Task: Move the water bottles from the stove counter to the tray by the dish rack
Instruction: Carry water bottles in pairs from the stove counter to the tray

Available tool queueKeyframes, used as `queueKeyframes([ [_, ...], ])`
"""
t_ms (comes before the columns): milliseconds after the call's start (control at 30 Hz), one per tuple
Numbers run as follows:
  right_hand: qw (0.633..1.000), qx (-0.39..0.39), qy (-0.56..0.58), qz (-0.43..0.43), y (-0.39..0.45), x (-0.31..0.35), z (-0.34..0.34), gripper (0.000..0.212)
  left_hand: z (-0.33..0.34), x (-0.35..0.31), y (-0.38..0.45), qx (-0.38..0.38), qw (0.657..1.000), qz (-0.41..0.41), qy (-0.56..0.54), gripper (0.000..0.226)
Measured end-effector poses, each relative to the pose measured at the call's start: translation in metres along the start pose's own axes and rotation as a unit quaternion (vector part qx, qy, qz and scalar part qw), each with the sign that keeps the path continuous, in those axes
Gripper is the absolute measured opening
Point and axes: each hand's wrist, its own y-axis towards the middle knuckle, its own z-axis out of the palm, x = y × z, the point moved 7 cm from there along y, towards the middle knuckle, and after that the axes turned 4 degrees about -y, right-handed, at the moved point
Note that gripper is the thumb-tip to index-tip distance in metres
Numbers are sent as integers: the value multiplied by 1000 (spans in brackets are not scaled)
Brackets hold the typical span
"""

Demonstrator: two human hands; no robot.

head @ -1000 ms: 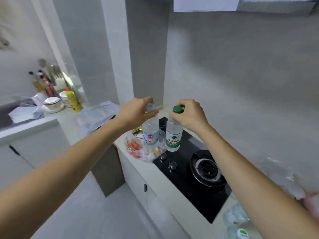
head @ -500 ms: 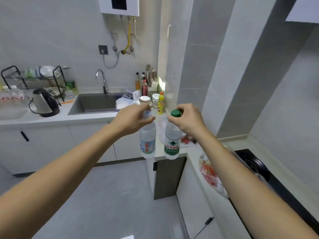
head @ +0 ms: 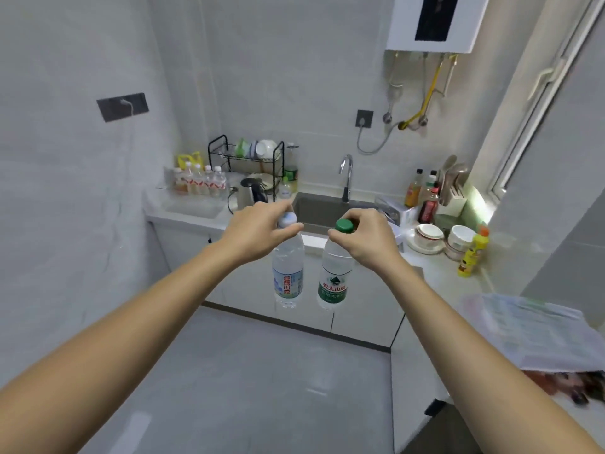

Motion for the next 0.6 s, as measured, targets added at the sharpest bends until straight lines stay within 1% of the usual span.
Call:
queueKeyframes([
  [133, 998, 41, 20, -43, 63, 36, 78, 20, -7, 84, 17, 9, 997, -55, 48, 34],
  [233, 994, 77, 41, -72, 112, 61, 136, 17, -13, 143, 36, 10, 993, -101, 66, 33],
  [367, 984, 116, 56, -126, 183, 97, 201, 17, -29, 219, 64, -6, 983, -162, 84, 34],
  [500, 969, 161, 58, -179, 253, 140, 257, 26, -47, 289, 96, -29, 969, -230, 88, 33],
  [600, 959, 179, 68, -210, 299, 173, 293, 24, -55, 337, 109, -54, 957, -275, 73, 32],
])
